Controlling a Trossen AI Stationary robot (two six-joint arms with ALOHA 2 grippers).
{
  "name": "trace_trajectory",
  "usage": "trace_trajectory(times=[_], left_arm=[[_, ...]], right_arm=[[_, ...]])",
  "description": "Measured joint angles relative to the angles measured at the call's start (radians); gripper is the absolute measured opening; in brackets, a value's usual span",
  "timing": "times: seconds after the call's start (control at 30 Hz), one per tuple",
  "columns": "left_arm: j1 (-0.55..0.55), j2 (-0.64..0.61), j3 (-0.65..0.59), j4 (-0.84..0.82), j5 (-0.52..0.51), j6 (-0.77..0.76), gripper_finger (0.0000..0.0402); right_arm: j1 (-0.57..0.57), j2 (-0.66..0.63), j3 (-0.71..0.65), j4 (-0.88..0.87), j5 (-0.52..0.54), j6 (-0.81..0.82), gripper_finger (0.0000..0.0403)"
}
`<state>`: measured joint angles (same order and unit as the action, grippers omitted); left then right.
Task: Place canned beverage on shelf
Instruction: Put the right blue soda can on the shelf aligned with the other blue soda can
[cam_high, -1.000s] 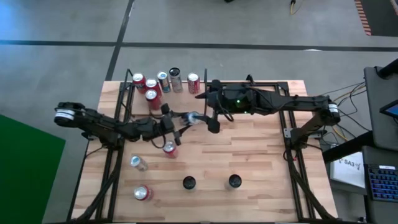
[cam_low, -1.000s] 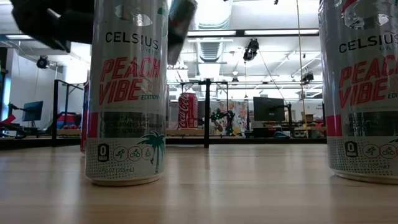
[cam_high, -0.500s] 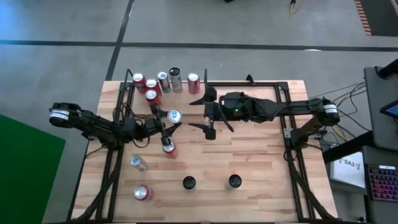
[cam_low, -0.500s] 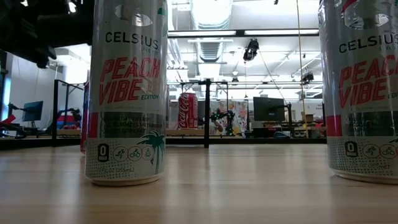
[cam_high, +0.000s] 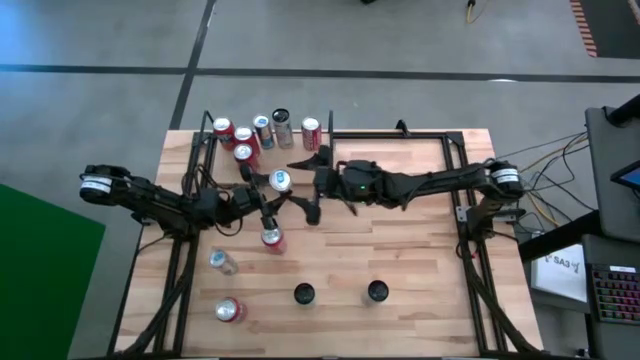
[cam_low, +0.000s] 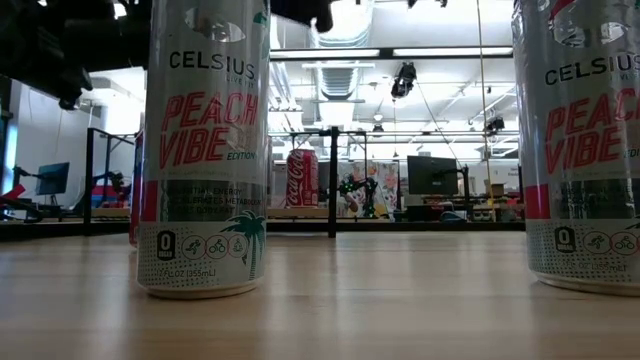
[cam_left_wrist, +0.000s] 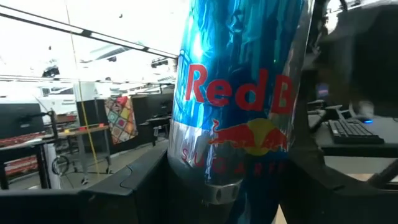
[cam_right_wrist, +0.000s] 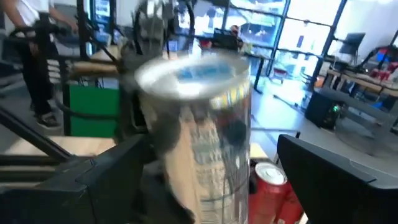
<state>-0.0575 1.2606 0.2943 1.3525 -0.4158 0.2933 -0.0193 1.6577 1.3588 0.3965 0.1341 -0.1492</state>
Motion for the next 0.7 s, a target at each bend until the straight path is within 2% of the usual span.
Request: trace_trajectory(times=[0.27, 0.4, 0.57, 0.7], left_arm=[[0.001, 0.000, 0.000, 0.000, -0.047, 0.001, 0.0228], [0.001, 0.000, 0.000, 0.000, -0.048, 0.001, 0.0231], [0.001, 0.000, -0.001, -0.001, -0.052, 0.000, 0.0255], [0.000, 0.000, -0.001, -0.002, -0.073, 0.002, 0.0286]], right_arm=[[-0.005, 0.091, 0.102, 0.013, 0.025, -0.016, 0.0342], [-0.007, 0.100, 0.108, 0.009, 0.049, -0.027, 0.0297], [-0.007, 0.099, 0.108, 0.010, 0.051, -0.012, 0.0208], [-0.008, 0.094, 0.108, -0.009, 0.053, -0.005, 0.0203]])
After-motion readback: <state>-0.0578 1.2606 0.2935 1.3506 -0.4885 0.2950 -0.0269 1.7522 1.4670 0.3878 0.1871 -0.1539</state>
